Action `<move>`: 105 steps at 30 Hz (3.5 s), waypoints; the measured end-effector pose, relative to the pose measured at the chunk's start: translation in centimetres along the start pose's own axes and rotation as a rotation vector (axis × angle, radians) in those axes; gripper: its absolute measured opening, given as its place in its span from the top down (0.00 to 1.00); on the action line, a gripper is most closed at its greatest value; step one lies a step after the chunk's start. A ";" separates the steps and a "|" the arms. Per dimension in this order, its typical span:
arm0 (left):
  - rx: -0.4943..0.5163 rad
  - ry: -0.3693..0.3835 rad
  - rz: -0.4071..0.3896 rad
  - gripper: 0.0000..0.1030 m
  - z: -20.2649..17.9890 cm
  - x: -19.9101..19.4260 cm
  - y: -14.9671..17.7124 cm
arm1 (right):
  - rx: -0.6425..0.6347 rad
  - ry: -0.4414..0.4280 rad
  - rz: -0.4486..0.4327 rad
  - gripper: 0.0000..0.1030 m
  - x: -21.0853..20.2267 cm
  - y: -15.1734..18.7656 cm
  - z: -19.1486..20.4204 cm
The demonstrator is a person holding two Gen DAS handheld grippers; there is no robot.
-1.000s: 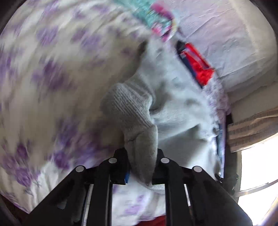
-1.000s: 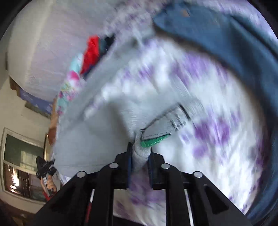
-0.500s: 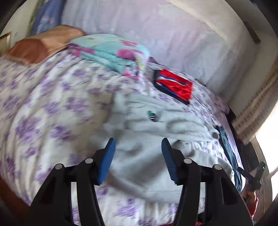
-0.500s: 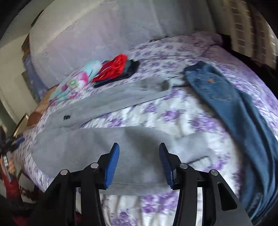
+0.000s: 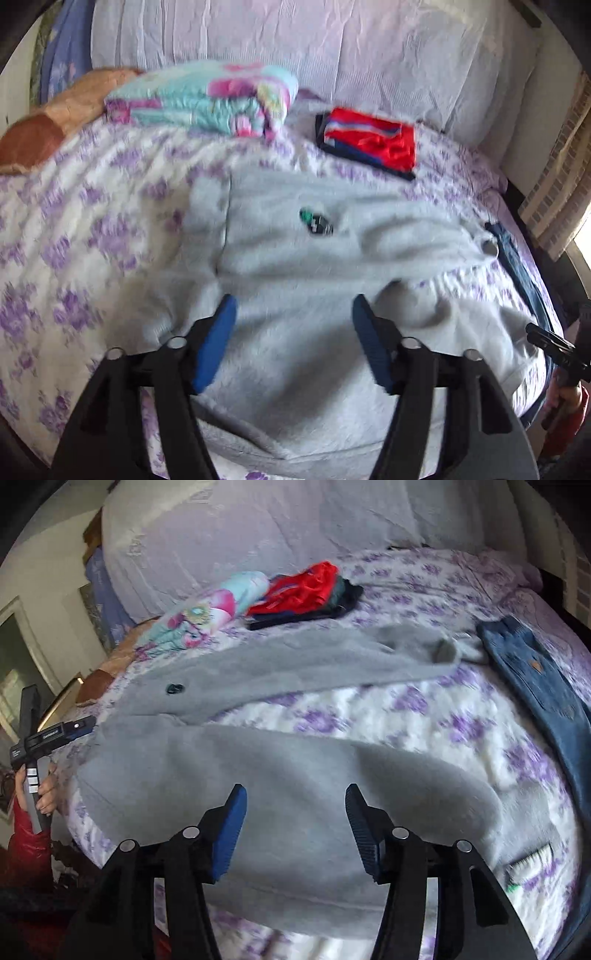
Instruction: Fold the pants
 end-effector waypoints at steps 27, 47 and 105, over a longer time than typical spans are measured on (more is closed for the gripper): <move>-0.205 0.080 0.279 0.14 11.0 12.6 -4.9 | -0.226 -0.085 0.113 0.23 12.8 -11.1 11.8; -0.236 0.342 0.210 0.64 11.1 15.7 -5.7 | -0.585 0.045 0.135 0.23 21.0 -20.2 3.0; -0.462 0.480 0.030 0.20 6.0 -3.5 5.0 | -0.331 -0.089 -0.094 0.94 -1.0 4.3 8.4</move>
Point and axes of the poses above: each gripper's, at about its wrist camera, not at the fingertips, and x roughly the way its jaws point, z to its left, y to its underside, the point moved 9 cm from there along x, roughly the way its jaws point, and after that the axes turned 4 degrees about x, right-handed, at the moved point
